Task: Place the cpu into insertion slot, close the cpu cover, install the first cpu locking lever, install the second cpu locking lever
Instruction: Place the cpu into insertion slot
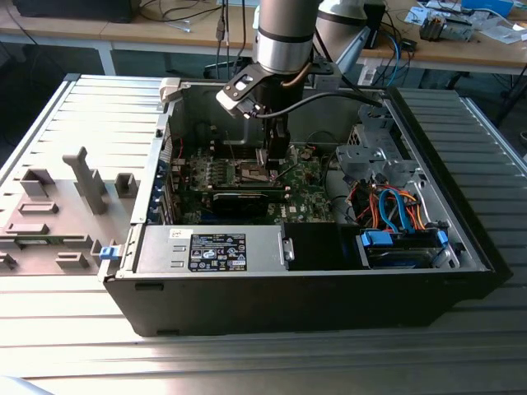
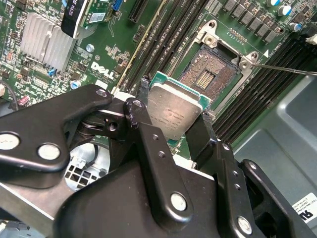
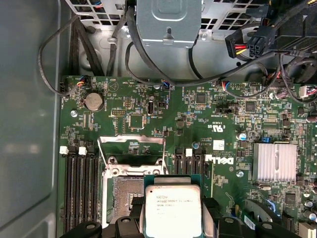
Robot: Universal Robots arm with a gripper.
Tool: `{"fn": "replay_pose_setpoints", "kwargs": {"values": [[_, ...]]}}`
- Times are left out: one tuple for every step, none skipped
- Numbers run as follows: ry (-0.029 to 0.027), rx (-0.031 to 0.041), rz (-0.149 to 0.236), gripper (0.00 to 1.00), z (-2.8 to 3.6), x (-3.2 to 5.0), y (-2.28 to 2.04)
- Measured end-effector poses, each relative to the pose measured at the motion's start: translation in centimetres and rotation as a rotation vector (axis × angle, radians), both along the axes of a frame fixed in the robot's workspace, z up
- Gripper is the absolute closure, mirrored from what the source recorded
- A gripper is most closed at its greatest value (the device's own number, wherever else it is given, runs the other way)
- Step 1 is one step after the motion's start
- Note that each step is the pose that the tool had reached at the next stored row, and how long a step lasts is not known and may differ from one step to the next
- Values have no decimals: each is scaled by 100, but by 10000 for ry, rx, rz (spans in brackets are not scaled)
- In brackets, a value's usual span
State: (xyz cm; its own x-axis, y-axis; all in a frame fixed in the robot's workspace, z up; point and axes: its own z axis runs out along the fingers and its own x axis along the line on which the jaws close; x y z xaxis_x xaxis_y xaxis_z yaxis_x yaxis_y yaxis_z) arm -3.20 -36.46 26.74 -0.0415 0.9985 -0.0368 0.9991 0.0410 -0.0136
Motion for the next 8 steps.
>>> {"fn": "replay_pose_setpoints", "kwargs": {"values": [[0,0,-1,46,-1,0,0],[0,0,-1,46,-2,-1,0],[-1,2,-1,46,-3,-1,2],[-1,2,-2,46,-4,-3,11],[0,0,0,46,-4,-2,21],[0,0,-1,46,-6,-5,39],[1,-1,-1,46,-7,-8,49],[0,1,-1,46,-8,-13,52]]}}
